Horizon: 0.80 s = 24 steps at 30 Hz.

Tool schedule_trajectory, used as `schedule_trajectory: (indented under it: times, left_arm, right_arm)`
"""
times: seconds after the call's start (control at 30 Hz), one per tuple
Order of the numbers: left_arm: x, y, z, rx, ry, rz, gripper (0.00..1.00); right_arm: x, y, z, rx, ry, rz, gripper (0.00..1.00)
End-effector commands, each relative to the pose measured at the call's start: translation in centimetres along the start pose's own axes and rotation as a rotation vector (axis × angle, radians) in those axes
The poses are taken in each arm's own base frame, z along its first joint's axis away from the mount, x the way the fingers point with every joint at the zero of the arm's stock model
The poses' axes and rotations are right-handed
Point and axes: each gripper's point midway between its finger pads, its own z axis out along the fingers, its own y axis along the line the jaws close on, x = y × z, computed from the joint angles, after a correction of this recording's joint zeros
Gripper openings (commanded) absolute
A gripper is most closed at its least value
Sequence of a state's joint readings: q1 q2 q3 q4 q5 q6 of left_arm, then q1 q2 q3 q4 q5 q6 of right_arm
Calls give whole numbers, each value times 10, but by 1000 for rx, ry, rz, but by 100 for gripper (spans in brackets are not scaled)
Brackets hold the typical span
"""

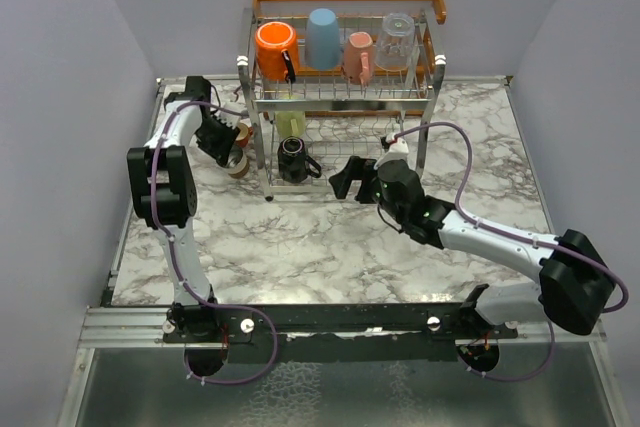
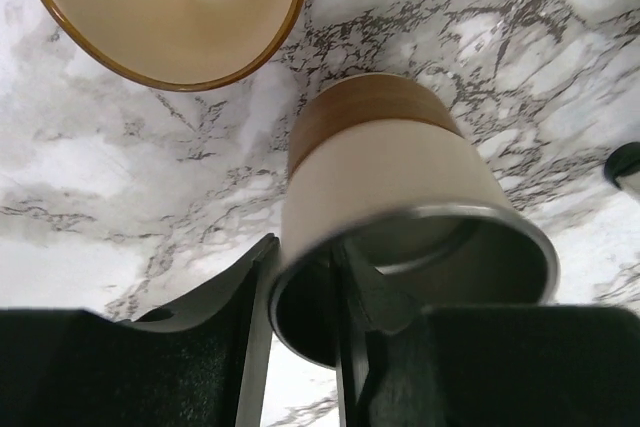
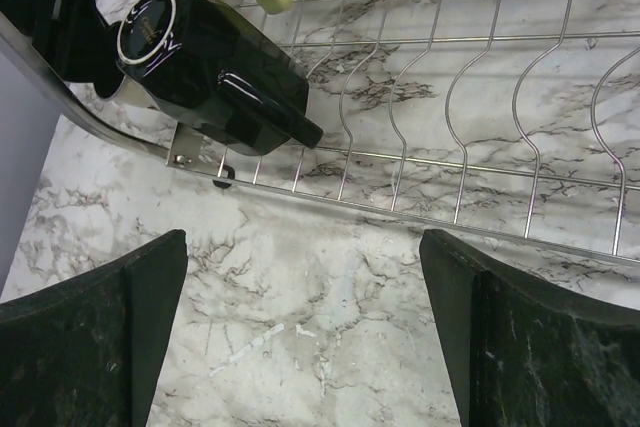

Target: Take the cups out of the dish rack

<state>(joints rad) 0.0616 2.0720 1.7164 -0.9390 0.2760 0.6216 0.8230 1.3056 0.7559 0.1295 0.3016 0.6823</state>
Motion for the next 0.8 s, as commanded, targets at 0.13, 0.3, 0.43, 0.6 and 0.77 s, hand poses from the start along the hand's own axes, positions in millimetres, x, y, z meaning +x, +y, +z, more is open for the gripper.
schedule_trajectory:
  times: [0.13, 0.3, 0.43, 0.6, 0.77]
  left_arm:
    - [-29, -7, -34, -13, -101, -30, 49]
    - [-46, 0, -61, -21, -199, -80, 60]
    - [-51, 8, -91, -8, -294, -119, 62]
    - [-35, 5, -115, 27, -356, -128, 61]
    - [-6, -15, -98, 55, -339, -96, 57]
  right_arm:
    - [0, -2, 6, -2, -20, -27, 100]
    - [4, -5, 9, 2, -15, -45, 100]
    - [1, -3, 15, -9, -31, -89, 100]
    - [-4, 5, 34, -13, -32, -190, 99]
    - [-5, 15, 59, -37, -24, -320, 95]
